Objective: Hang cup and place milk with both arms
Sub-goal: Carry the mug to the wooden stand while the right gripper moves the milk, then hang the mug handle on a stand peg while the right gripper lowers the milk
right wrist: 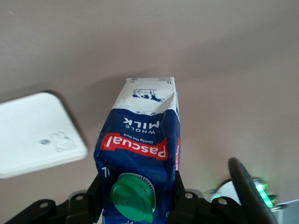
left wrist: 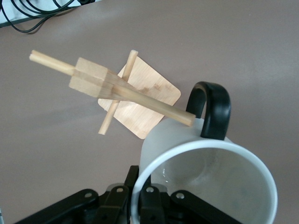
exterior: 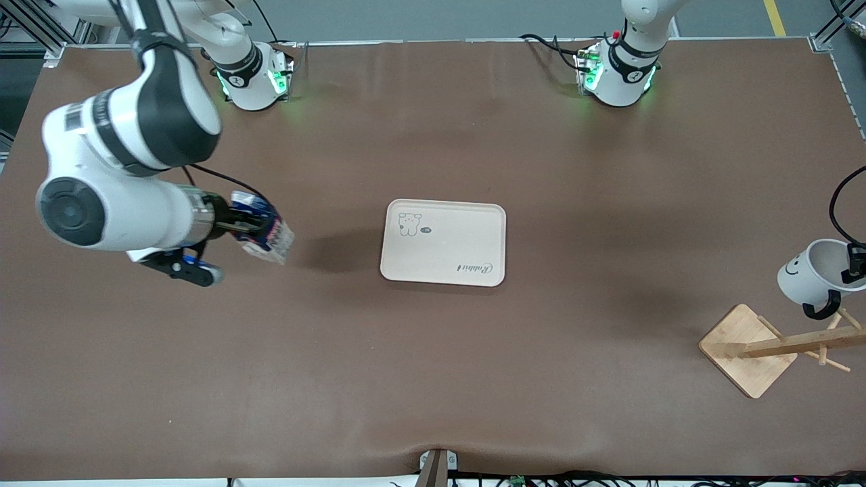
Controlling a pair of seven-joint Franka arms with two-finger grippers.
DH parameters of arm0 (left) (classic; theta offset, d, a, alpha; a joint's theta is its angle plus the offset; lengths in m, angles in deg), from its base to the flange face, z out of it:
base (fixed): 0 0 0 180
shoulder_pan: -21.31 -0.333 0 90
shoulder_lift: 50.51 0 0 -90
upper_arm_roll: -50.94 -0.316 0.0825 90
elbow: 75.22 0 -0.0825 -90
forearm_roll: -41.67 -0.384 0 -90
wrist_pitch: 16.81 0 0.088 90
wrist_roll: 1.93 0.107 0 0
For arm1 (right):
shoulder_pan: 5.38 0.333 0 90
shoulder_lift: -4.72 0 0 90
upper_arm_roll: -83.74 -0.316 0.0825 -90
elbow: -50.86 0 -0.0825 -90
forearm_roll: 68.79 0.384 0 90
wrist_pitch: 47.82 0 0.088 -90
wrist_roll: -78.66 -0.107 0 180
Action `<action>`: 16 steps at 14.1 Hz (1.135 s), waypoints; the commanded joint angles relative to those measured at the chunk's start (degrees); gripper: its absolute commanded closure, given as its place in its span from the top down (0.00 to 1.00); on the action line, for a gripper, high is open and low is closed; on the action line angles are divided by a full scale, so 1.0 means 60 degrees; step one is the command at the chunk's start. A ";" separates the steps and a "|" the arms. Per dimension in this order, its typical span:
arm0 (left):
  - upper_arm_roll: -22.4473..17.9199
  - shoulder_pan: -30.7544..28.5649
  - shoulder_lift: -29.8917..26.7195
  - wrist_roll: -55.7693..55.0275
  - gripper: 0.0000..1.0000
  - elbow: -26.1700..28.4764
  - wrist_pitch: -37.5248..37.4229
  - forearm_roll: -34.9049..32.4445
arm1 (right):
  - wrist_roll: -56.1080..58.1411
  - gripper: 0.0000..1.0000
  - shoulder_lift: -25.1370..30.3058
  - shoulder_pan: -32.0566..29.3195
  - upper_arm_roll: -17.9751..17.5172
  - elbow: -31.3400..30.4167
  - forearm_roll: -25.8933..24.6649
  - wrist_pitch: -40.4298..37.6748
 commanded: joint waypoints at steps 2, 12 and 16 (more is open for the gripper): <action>0.0061 -0.0265 0.0293 0.0426 0.00 -0.0303 0.0070 0.0127 | 0.2680 0.00 0.1193 -0.2015 -0.0175 -0.1900 -0.0158 0.0163; 0.0149 -0.0442 0.0367 0.0515 1.00 -0.0317 0.0276 0.0127 | 0.5031 0.00 0.1867 -0.3953 -0.0175 -0.5575 -0.0583 0.2957; 0.0603 -0.0457 -0.0130 -0.0978 1.00 -0.0288 0.0130 0.0112 | 0.5293 0.00 0.1824 -0.4158 -0.0175 -0.6018 -0.0787 0.3516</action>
